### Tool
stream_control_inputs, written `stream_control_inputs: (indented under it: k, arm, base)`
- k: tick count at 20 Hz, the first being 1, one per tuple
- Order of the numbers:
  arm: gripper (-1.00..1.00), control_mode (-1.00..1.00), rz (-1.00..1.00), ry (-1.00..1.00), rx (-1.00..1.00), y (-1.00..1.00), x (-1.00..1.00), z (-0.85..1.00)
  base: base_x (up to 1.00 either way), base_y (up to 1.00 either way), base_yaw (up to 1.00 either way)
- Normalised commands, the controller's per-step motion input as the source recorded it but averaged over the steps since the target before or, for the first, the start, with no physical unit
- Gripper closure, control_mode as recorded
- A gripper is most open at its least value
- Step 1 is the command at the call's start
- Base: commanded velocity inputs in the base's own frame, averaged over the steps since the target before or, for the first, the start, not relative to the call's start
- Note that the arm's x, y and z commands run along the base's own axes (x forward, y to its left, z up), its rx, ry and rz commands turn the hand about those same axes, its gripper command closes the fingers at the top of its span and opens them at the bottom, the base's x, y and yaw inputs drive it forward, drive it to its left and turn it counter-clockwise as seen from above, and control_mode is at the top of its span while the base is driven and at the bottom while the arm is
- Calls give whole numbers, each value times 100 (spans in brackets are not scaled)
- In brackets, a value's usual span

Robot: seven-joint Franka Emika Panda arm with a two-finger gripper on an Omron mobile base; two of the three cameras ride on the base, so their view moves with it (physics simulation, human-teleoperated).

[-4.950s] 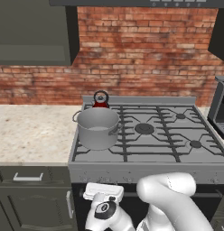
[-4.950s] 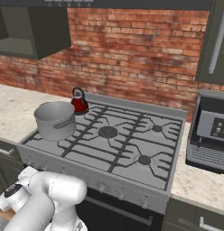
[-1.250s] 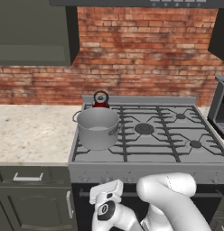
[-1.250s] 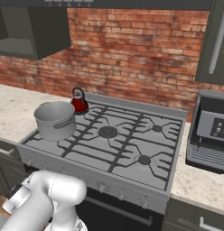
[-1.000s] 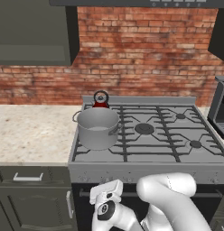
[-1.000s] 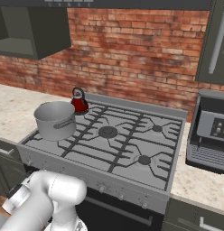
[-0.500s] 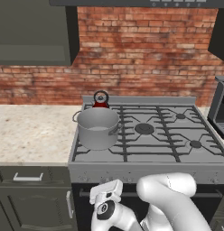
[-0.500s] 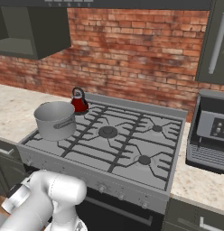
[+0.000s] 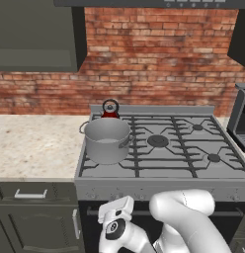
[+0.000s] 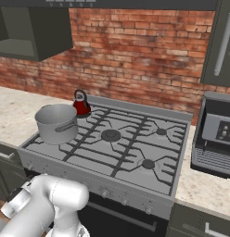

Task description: Pick the kettle from the cabinet and place it on a stove burner. Then pick the pot from the counter and place it on another stove burner. Finally, turn both burners on.

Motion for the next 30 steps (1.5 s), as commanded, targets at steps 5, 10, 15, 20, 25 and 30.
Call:
stream_control_inputs:
  k: [5,10,15,20,25,30]
  arm:
    - [100,-100,-1,6,-14,0,-1,2]
    - [-100,-100,0,7,-7,0,-3,-5]
    - [-100,-100,0,0,0,0,-3,-4]
    - [-100,-100,0,-2,0,0,-11,0]
    - [-100,-100,0,-1,0,15,-16,0]
    - [-100,-100,2,-1,2,31,-16,0]
  base:
    - [0,0,0]
    - [0,0,0]
    - [0,0,0]
    - [0,0,0]
    - [0,0,0]
    - [0,0,0]
